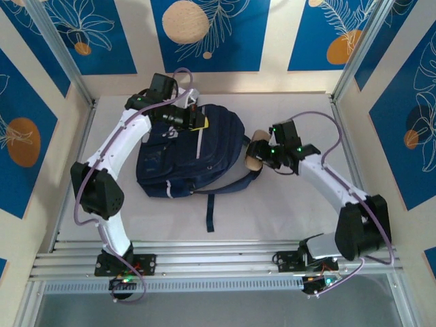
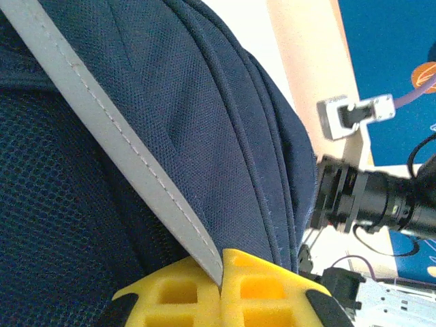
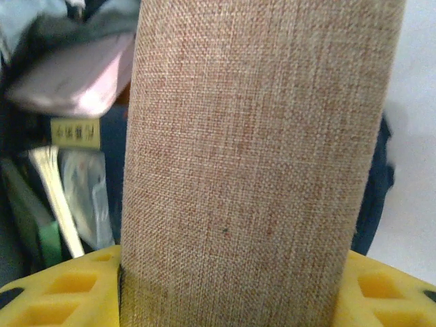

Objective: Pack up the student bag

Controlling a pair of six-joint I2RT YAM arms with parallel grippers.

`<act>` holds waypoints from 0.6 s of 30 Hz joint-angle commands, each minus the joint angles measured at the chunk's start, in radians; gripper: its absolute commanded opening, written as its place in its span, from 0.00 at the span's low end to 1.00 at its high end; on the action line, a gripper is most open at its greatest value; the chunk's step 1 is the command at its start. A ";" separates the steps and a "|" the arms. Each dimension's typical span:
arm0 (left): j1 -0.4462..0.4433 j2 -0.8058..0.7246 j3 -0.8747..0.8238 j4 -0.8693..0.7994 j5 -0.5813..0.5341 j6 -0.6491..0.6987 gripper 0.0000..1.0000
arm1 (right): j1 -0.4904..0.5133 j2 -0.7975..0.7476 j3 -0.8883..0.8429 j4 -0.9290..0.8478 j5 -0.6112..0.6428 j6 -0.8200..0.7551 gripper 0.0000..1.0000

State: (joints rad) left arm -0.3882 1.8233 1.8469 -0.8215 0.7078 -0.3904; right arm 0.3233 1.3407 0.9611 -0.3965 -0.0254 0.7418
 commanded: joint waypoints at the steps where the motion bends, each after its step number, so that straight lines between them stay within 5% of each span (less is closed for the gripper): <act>1: -0.007 -0.076 0.073 0.015 0.132 0.046 0.00 | 0.012 -0.095 -0.073 0.099 -0.071 0.041 0.27; 7: -0.005 -0.063 0.103 0.008 0.199 0.066 0.00 | 0.042 -0.104 -0.148 0.202 -0.161 0.031 0.27; 18: -0.002 -0.033 0.164 -0.009 0.242 0.076 0.00 | 0.113 0.160 -0.044 0.446 -0.321 0.107 0.26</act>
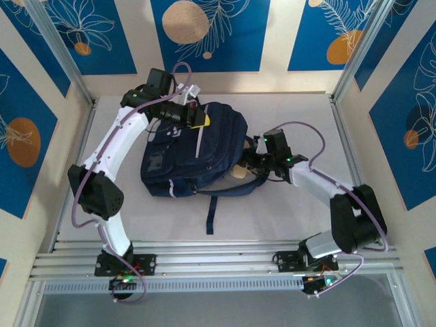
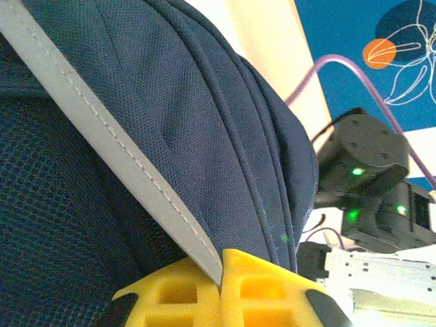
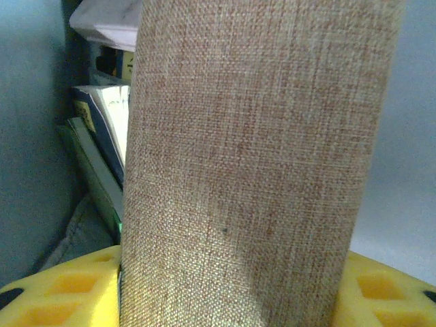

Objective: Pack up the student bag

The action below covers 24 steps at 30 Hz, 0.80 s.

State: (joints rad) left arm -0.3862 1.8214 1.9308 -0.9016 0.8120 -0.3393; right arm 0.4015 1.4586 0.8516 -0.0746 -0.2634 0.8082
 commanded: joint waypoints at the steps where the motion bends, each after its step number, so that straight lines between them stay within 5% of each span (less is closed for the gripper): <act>1: -0.004 -0.030 0.080 0.070 0.139 0.024 0.00 | 0.048 0.063 0.080 0.143 -0.089 0.048 0.26; 8: 0.004 -0.024 0.083 0.092 0.148 0.006 0.00 | 0.169 0.271 0.276 0.157 -0.054 0.091 0.30; 14: 0.025 -0.020 0.080 0.107 0.138 -0.018 0.00 | 0.264 0.494 0.514 0.068 -0.028 0.100 0.77; 18: 0.047 -0.030 0.065 0.115 0.141 -0.026 0.00 | 0.282 0.460 0.506 0.045 0.046 0.057 1.00; 24: 0.092 -0.052 0.019 0.130 0.133 -0.029 0.00 | 0.246 0.331 0.405 0.028 0.059 -0.010 1.00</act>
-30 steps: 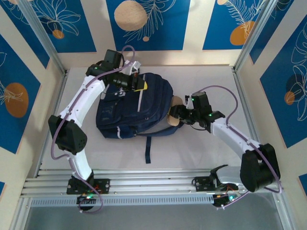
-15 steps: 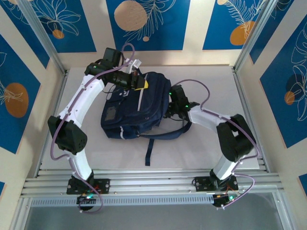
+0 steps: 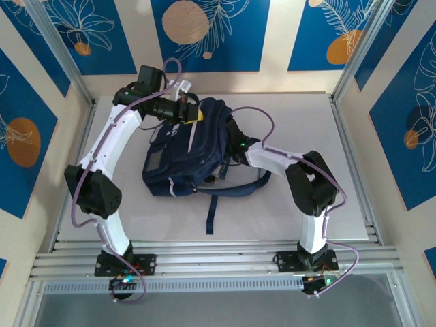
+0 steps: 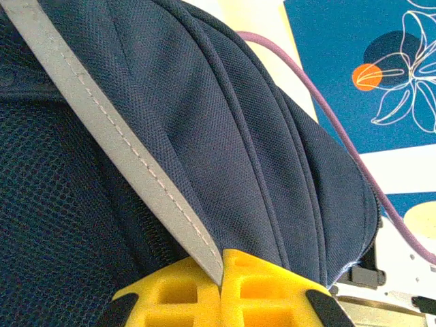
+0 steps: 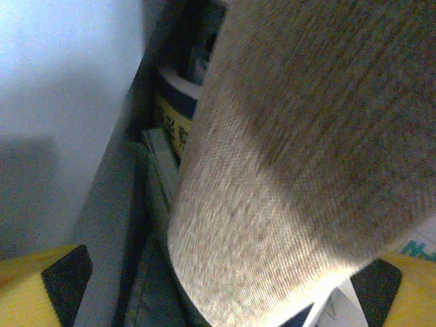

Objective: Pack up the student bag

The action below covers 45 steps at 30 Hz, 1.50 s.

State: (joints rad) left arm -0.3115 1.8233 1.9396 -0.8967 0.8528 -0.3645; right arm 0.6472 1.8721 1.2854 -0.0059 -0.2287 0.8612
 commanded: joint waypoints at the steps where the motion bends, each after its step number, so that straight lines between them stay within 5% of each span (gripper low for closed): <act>1: 0.022 -0.056 0.006 0.126 0.091 -0.003 0.00 | -0.002 -0.095 -0.039 -0.047 0.022 -0.078 1.00; 9: 0.035 -0.056 -0.004 0.118 0.082 0.012 0.00 | -0.007 -0.126 -0.083 -0.073 -0.018 -0.111 1.00; 14: 0.036 -0.074 -0.012 0.085 0.039 0.040 0.00 | -0.039 -0.220 -0.149 -0.145 0.122 -0.085 0.99; 23: -0.015 -0.096 -0.167 0.123 -0.108 0.064 0.00 | -0.238 -0.537 -0.375 -0.244 0.319 -0.015 0.93; 25: -0.058 -0.078 -0.196 0.132 -0.164 0.077 0.06 | -0.286 -0.605 -0.414 -0.274 0.377 0.011 0.92; 28: -0.142 -0.020 -0.217 0.143 -0.233 0.072 0.29 | -0.341 -0.661 -0.443 -0.308 0.460 0.032 0.84; 31: -0.184 0.011 -0.196 0.125 -0.294 0.067 0.43 | -0.373 -0.629 -0.408 -0.335 0.428 0.003 0.82; 35: -0.177 -0.133 -0.309 0.174 -0.414 0.026 0.51 | -0.403 -0.531 -0.309 -0.386 0.356 -0.061 0.86; 45: -0.123 -0.721 -1.001 0.390 -0.572 -0.310 0.55 | -0.507 -0.153 -0.028 -0.487 0.199 -0.137 0.90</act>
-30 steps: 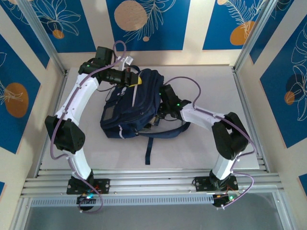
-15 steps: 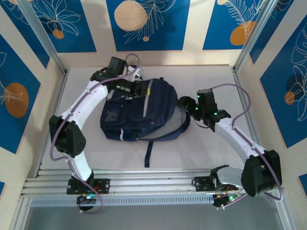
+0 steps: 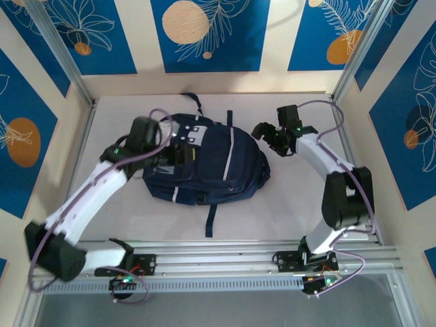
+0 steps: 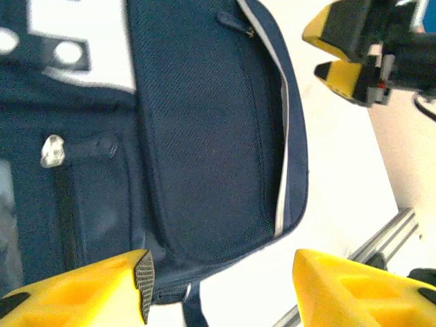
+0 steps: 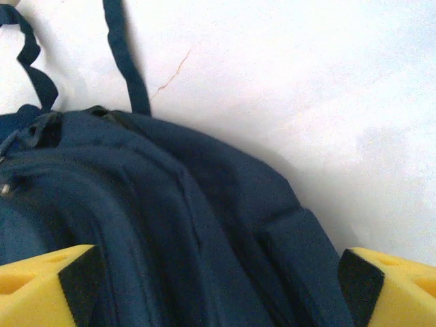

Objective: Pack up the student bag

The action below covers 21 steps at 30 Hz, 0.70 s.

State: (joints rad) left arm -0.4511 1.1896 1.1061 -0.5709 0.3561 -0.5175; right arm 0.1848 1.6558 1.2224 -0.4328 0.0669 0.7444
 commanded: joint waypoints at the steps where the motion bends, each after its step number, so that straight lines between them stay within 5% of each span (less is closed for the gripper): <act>1: 0.017 -0.140 -0.233 0.077 -0.092 -0.201 0.55 | -0.064 0.083 0.035 -0.037 -0.159 -0.013 0.88; 5: 0.017 -0.314 -0.489 0.144 -0.099 -0.386 0.51 | -0.093 0.181 0.110 -0.072 -0.330 -0.028 0.83; 10: 0.017 -0.361 -0.627 0.175 -0.169 -0.457 0.40 | -0.080 0.156 0.055 -0.056 -0.302 -0.029 0.69; 21: 0.002 0.047 -0.546 0.346 -0.185 -0.449 0.43 | 0.032 0.013 -0.147 -0.044 -0.201 -0.048 0.55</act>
State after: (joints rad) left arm -0.4435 1.1755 0.5270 -0.3077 0.1890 -0.9455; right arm 0.1722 1.7332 1.1252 -0.4461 -0.1280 0.7197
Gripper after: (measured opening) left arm 0.427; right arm 0.549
